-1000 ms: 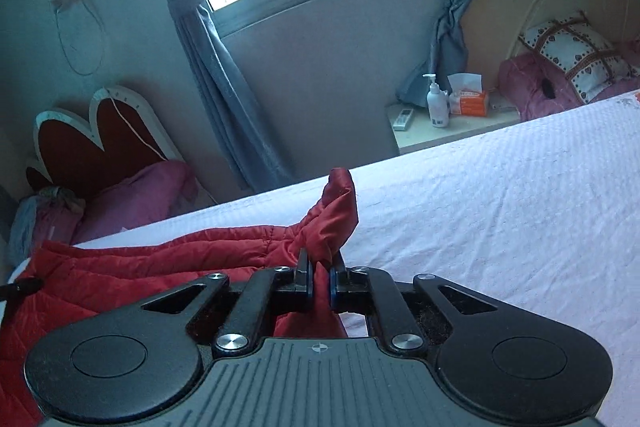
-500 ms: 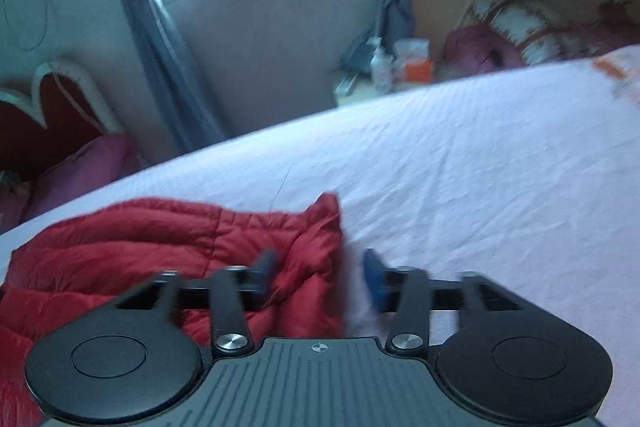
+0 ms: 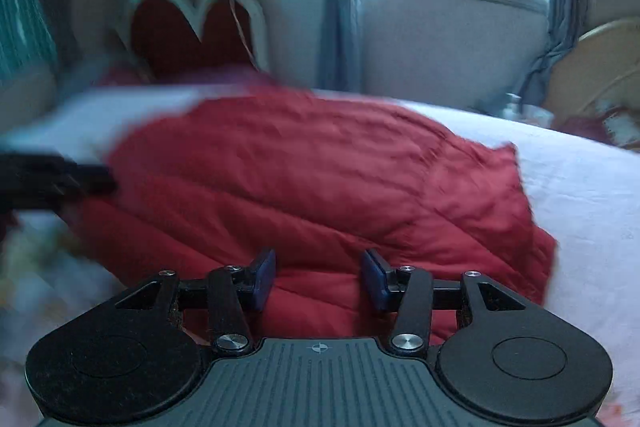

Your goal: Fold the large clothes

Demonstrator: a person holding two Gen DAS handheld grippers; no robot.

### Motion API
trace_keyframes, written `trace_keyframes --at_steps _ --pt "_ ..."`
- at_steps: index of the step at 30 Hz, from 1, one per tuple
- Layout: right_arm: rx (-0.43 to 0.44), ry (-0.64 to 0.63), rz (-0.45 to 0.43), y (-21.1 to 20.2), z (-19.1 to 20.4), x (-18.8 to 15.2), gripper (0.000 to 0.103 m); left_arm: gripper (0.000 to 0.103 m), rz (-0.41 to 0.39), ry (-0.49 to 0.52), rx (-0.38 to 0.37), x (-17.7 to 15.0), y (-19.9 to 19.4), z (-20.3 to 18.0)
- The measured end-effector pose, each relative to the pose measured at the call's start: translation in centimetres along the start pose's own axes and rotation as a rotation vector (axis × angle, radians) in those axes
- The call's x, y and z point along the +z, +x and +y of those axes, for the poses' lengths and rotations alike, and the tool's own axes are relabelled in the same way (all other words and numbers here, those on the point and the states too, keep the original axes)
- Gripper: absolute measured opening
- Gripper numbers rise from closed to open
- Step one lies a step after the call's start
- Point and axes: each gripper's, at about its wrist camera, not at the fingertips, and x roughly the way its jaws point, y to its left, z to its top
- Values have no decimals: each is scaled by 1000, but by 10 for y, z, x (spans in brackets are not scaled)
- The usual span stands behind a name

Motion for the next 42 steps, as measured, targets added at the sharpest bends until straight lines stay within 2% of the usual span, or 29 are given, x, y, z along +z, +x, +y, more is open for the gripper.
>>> trace_keyframes --at_steps 1,3,5,7,8,9,10,12,15,17,19,22,25,28,31,32,35,38,42 --pt "-32 -8 12 11 -4 -6 46 40 -4 2 23 -7 4 6" --pt "-37 83 11 22 -18 -8 45 47 -1 -2 38 -10 7 16" --pt "-53 121 12 24 -23 -6 34 48 10 1 52 -6 3 18" --pt "-70 181 6 16 -27 -4 35 54 10 -8 114 -2 -10 18" --pt "-105 221 -14 5 -31 -4 45 74 -7 -42 151 -2 -25 20" --pt "-145 271 -43 -9 -38 -4 61 91 -44 -94 172 -4 -41 26" --pt "-150 326 -79 -25 -47 -8 85 92 -79 -164 161 -9 -59 32" --pt "-81 470 -108 -47 -65 -22 85 79 -81 -336 98 -20 -82 49" --pt "8 751 -131 -63 -88 -53 83 69 -63 -645 -19 -47 -92 70" --pt "92 956 -147 -61 -101 -77 74 63 -60 -850 -100 -67 -83 81" --pt "116 1053 -148 -48 -106 -87 71 60 -52 -960 -124 -76 -65 86" --pt "115 1090 -163 -26 -107 -88 69 54 -81 -1044 -149 -76 -42 91" --pt "105 1105 -194 -16 -109 -89 67 52 -93 -1069 -157 -65 -20 98" --pt "92 1057 -200 3 -112 -73 67 48 -85 -1063 -166 -56 -3 102" --pt "84 1018 -191 13 -115 -61 66 39 -79 -1049 -154 -52 7 105" --pt "78 1013 -178 17 -117 -57 48 34 -77 -1045 -149 -51 8 105" --pt "92 1014 -145 17 -124 -51 25 24 -76 -981 -120 -43 4 97" --pt "92 935 -149 -1 -118 -39 17 17 -99 -935 -89 -36 -11 87" --pt "88 874 -144 -19 -115 -32 15 15 -118 -898 -82 -27 -34 74"
